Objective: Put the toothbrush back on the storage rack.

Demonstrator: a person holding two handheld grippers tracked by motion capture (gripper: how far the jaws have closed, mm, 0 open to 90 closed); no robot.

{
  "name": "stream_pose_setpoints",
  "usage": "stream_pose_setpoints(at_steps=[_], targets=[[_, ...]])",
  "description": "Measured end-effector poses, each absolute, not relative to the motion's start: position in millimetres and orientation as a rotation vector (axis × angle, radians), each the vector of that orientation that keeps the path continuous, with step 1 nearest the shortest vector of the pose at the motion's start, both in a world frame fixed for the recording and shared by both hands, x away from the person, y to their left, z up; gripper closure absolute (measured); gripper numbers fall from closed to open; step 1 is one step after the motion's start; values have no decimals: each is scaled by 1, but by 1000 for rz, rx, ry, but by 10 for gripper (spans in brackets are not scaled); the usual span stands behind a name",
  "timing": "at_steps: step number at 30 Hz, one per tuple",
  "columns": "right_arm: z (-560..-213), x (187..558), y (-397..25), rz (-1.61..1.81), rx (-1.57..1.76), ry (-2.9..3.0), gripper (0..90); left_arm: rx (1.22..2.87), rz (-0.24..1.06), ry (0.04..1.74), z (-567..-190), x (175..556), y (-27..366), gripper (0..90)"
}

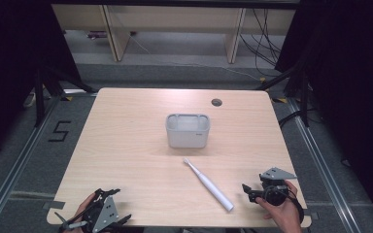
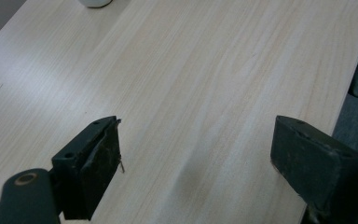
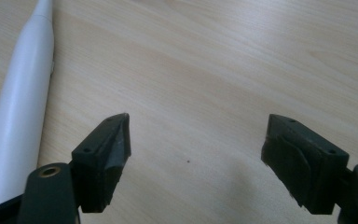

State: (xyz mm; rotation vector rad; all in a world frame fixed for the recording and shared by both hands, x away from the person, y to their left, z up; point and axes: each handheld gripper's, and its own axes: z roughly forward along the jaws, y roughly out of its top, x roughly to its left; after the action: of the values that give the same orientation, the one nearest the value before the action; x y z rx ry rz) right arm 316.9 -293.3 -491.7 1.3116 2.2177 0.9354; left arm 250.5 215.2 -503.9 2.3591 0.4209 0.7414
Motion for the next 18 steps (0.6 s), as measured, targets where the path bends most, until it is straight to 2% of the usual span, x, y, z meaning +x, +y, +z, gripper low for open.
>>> stream_pose_setpoints(at_steps=[18], targets=[[-464,330,-268,856,1201,2372,347,2350,760,431,-506,251,215,154]])
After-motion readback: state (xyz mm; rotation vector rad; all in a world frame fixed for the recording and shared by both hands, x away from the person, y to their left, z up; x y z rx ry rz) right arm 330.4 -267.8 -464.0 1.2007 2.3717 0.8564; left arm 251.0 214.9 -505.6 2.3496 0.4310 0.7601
